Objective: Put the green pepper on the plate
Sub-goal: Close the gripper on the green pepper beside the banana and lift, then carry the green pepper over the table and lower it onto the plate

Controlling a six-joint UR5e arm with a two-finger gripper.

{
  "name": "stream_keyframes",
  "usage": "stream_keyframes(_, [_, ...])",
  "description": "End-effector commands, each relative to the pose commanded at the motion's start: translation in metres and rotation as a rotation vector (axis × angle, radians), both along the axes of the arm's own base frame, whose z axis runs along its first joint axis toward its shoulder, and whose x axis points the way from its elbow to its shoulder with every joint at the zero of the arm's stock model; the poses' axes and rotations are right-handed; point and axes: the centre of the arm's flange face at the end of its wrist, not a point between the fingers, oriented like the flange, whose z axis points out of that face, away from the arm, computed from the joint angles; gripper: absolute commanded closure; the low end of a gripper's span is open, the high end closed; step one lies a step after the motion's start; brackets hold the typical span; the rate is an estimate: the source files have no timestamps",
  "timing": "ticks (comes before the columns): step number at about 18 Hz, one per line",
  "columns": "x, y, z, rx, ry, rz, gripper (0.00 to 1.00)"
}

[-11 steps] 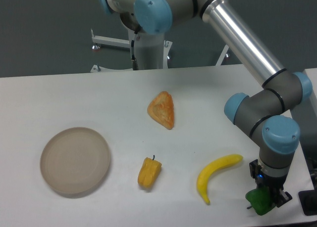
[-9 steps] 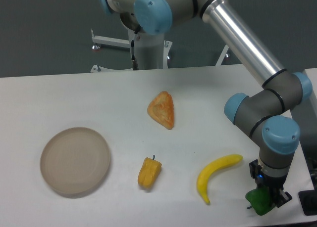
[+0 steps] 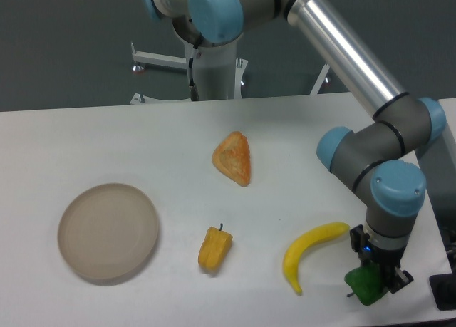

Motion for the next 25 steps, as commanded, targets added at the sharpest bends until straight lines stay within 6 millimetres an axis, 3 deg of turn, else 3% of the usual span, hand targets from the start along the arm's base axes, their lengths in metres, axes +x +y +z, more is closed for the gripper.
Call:
stream_keyframes(4, [0.039, -0.017, 0.021, 0.034, -0.088, 0.107, 0.61])
stream_keyframes(9, [0.126, -0.026, 0.046, 0.027, -0.148, 0.204, 0.63])
stream_keyframes(15, [0.217, 0.0, 0.029, 0.004, -0.235, 0.418, 0.62])
stream_keyframes(18, [0.256, 0.01, 0.034, 0.011, -0.261, 0.47, 0.62])
stream_keyframes(20, [0.281, 0.012, 0.037, 0.017, -0.305, 0.48, 0.62])
stream_keyframes(23, [0.32, 0.008, 0.026, 0.004, -0.34, 0.435, 0.62])
stream_keyframes(25, [0.359, 0.01, 0.02, 0.026, -0.344, 0.38, 0.62])
